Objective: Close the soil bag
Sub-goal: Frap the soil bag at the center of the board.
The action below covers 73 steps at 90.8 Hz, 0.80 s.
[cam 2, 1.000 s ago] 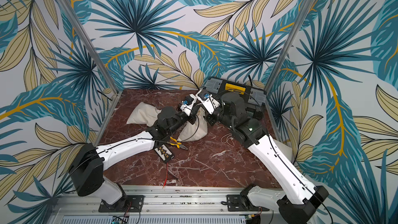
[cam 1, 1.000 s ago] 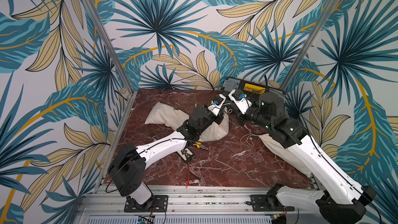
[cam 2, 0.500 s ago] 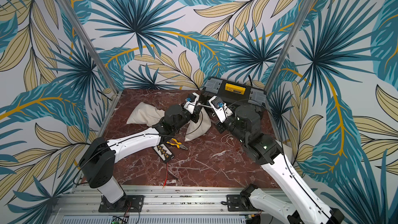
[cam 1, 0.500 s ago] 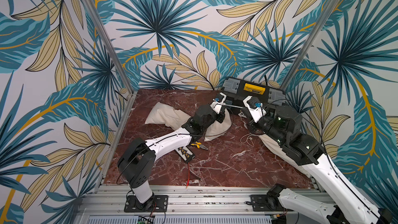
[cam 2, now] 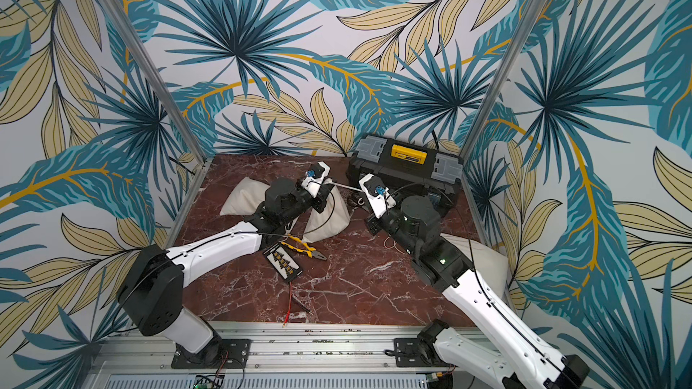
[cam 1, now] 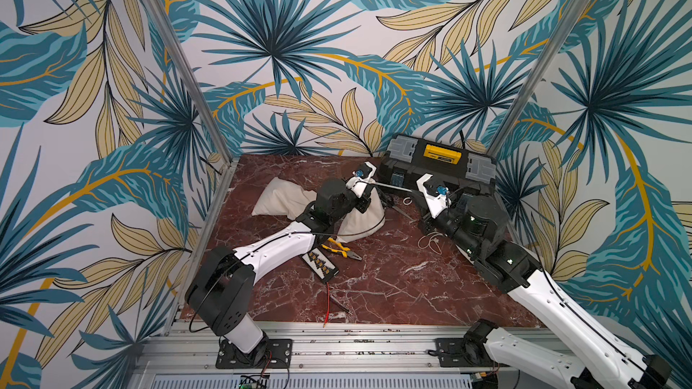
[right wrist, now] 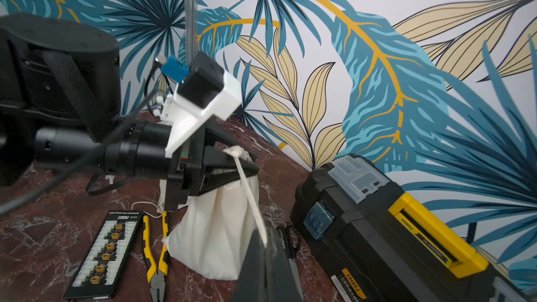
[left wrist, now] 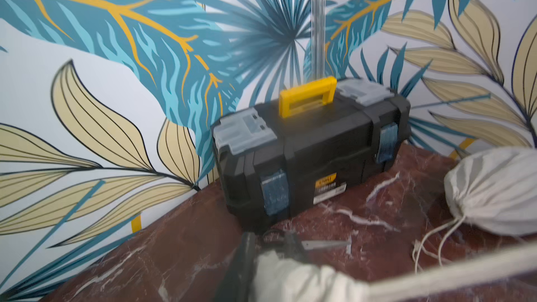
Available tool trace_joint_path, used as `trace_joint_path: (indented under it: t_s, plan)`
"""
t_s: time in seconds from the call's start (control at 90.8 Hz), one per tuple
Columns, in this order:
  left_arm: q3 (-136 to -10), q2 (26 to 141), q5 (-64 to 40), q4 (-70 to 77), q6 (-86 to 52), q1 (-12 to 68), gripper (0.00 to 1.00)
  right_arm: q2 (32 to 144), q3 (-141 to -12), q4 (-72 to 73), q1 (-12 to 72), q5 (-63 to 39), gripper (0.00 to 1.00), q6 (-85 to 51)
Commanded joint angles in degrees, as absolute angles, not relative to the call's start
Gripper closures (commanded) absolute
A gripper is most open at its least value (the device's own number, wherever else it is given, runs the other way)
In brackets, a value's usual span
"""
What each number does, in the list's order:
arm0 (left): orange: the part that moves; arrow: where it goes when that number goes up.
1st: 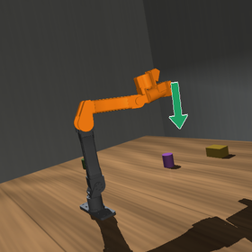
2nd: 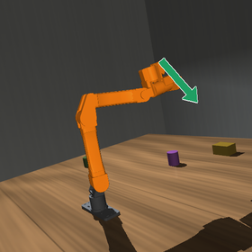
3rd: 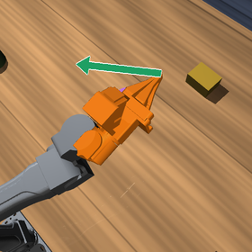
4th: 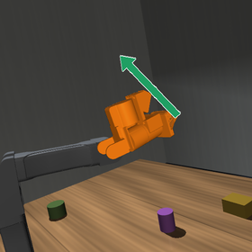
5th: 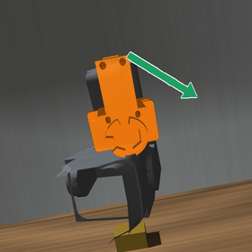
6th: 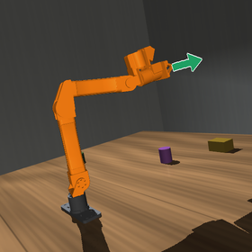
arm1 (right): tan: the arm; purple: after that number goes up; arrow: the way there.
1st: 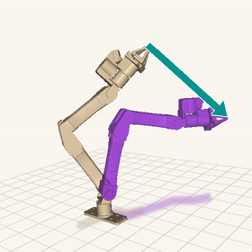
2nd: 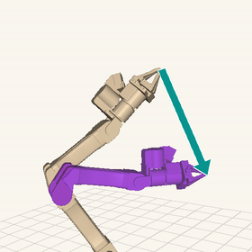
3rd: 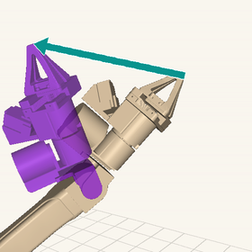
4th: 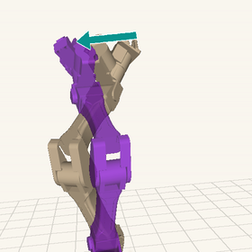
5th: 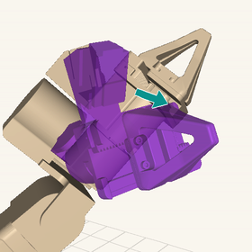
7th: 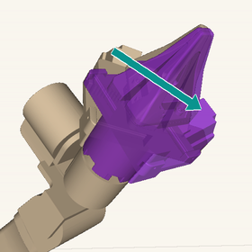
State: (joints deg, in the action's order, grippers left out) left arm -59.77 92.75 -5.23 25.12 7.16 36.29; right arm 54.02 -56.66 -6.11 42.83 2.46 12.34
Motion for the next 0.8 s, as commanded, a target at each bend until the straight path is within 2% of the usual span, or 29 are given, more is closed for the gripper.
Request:
trace_joint_path:
  t_s: [0.0,0.099,0.198,0.407,0.628,0.793]
  plan:
    - [-53.38,96.04,-5.0,26.65,8.54,35.0,0.68,53.96,-57.83,6.54,42.56,0.24,1.0,8.71]
    - [-50.64,93.7,-9.76,31.38,8.39,35.59,0.59,56.1,-61.76,3.61,42.55,-2.55,1.0,9.31]
    - [-50.11,90.11,-14.46,33.78,8.38,35.62,0.53,57.2,-65.0,0.91,42.56,-3.93,1.0,9.85]
    - [-56.53,87.75,-25.92,28.21,10.14,36.48,0.44,57.39,-66.16,-1.82,42.54,-5.52,1.0,9.98]
    - [-59.38,88.09,-30.5,27.56,9.86,37.46,0.45,57.47,-66.37,-3.09,42.56,-5.99,1.0,9.7]
    - [-61.59,88.01,-31.67,24.64,10.56,38.05,0.55,57.82,-66.51,-3.97,42.55,-5.46,1.0,10.06]
